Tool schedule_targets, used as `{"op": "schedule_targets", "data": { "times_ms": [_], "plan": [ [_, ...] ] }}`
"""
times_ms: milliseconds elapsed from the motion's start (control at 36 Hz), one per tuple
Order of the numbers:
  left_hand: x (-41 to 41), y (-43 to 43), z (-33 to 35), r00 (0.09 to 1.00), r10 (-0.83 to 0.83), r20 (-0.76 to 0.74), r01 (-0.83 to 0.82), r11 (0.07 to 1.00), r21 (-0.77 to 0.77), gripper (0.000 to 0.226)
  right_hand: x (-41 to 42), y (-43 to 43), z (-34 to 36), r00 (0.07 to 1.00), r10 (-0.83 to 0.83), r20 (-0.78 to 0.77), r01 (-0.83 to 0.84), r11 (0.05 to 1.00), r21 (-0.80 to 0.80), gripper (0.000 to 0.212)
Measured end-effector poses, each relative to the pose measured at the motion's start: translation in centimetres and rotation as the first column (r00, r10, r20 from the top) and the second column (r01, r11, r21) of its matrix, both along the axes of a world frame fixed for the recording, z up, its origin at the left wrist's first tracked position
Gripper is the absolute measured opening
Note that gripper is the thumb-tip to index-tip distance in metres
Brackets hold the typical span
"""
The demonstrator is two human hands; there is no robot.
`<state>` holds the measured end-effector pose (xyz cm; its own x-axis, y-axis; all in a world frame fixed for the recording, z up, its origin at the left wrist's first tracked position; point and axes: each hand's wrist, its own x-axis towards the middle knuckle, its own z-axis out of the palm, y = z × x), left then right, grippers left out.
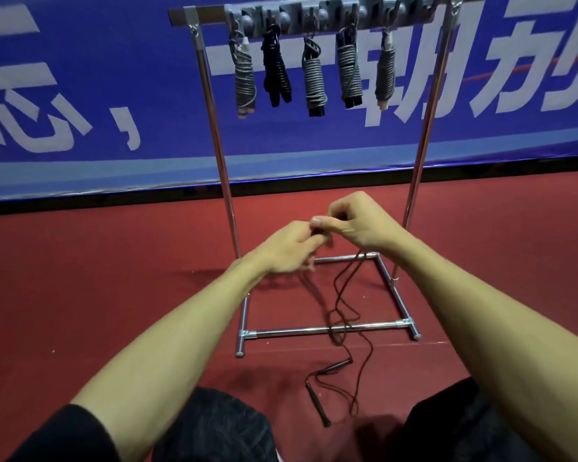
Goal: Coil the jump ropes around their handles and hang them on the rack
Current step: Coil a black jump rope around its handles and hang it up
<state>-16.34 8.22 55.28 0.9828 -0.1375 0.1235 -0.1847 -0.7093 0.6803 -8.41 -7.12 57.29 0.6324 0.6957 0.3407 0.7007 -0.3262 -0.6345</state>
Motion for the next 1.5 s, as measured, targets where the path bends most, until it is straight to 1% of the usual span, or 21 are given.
{"op": "schedule_targets", "data": {
  "times_ms": [111,222,278,333,389,417,472,556,583,639,722,861,944,1000,1028,1056,1111,1194,1306,1417,1500],
  "plan": [
    [-0.9,4.5,0.5,0.986,-0.015,0.163,-0.049,0.922,0.383,0.029,1.0,-3.7,-0.7,0.999,-0.026,0.021,0.030,0.985,-0.172,0.042],
    [-2.5,10.0,-0.2,0.978,0.153,0.144,-0.193,0.925,0.327,0.033,1.7,-6.5,-2.4,0.993,-0.103,0.063,0.113,0.978,-0.173,0.044],
    [-3.5,11.5,-0.9,0.980,0.196,0.017,-0.192,0.935,0.297,0.029,1.9,-6.9,-3.2,0.988,-0.141,0.060,0.148,0.981,-0.129,0.040],
    [-4.0,11.9,-2.0,0.967,0.182,-0.177,-0.126,0.949,0.289,0.003,1.6,-6.1,-3.5,0.989,-0.131,0.069,0.137,0.986,-0.097,0.040],
    [-4.2,10.5,-2.5,0.946,0.122,-0.302,-0.038,0.962,0.270,0.060,0.8,-4.4,-3.1,0.993,-0.079,0.082,0.083,0.995,-0.055,0.034],
    [-4.1,9.3,-2.5,0.945,0.083,-0.317,-0.006,0.971,0.238,0.079,0.3,-3.3,-2.8,0.995,-0.048,0.090,0.052,0.998,-0.039,0.030],
    [-3.3,6.5,-1.8,0.950,-0.025,-0.312,0.047,0.997,0.062,0.086,-0.4,-1.4,-2.2,0.994,-0.006,0.111,0.012,0.999,-0.045,0.027],
    [-2.2,2.3,-0.6,0.940,-0.118,-0.319,-0.005,0.933,-0.359,0.065,-1.3,0.2,-1.7,0.989,0.045,0.142,-0.029,0.994,-0.107,0.022],
    [-1.9,1.3,-0.4,0.947,-0.086,-0.308,-0.047,0.916,-0.399,0.049,-1.3,0.3,-1.6,0.988,0.055,0.144,-0.041,0.994,-0.099,0.019],
    [-1.3,0.3,-0.4,0.991,0.012,-0.134,-0.047,0.964,-0.262,0.020,-1.2,0.1,-1.7,0.991,0.050,0.126,-0.043,0.997,-0.063,0.021],
    [-1.0,1.1,0.0,0.996,-0.023,0.083,0.009,0.986,0.166,0.036,-0.9,-1.3,-2.2,0.995,0.101,0.007,-0.100,0.994,-0.031,0.022],
    [-2.5,5.3,1.3,0.960,0.073,0.269,-0.101,0.990,0.093,0.030,0.6,-5.5,-3.6,0.999,-0.036,0.006,0.037,0.996,-0.077,0.040],
    [-3.1,9.9,0.3,0.952,0.229,0.201,-0.254,0.962,0.105,0.034,1.4,-8.1,-4.3,0.992,-0.127,-0.009,0.127,0.990,-0.061,0.045],
    [-3.5,10.9,-0.4,0.976,0.211,-0.047,-0.192,0.946,0.260,0.019,1.5,-8.2,-3.9,0.990,-0.141,-0.011,0.141,0.990,-0.022,0.049],
    [-3.5,10.5,-0.6,0.973,0.186,-0.135,-0.135,0.938,0.318,0.022,1.3,-7.6,-3.5,0.993,-0.122,-0.004,0.122,0.993,-0.005,0.050],
    [-3.3,9.5,-0.4,0.976,0.163,-0.145,-0.109,0.940,0.323,0.045,1.0,-6.8,-2.8,0.996,-0.088,0.015,0.088,0.996,0.007,0.048],
    [-2.3,6.0,0.6,0.987,0.109,-0.115,-0.092,0.986,0.138,0.059,0.3,-4.6,-1.4,0.997,-0.027,0.076,0.027,1.000,-0.002,0.043],
    [-0.7,0.2,2.3,0.974,-0.023,-0.224,-0.022,0.980,-0.196,0.029,-0.3,-2.4,0.7,0.992,0.020,0.122,-0.015,0.999,-0.038,0.031],
    [-0.3,-0.5,2.4,1.000,0.024,-0.011,-0.025,0.993,-0.119,0.037,0.4,-3.9,1.1,0.997,0.045,0.062,-0.042,0.998,-0.039,0.031],
    [-1.0,3.6,3.5,0.961,0.234,0.150,-0.171,0.924,-0.342,0.041,1.8,-7.9,-1.7,0.996,-0.060,0.068,0.067,0.993,-0.101,0.044],
    [-2.0,7.9,3.2,0.940,0.302,0.157,-0.260,0.935,-0.241,0.040,2.9,-10.6,-4.4,0.986,-0.167,-0.010,0.167,0.985,-0.039,0.042]
  ]
}}
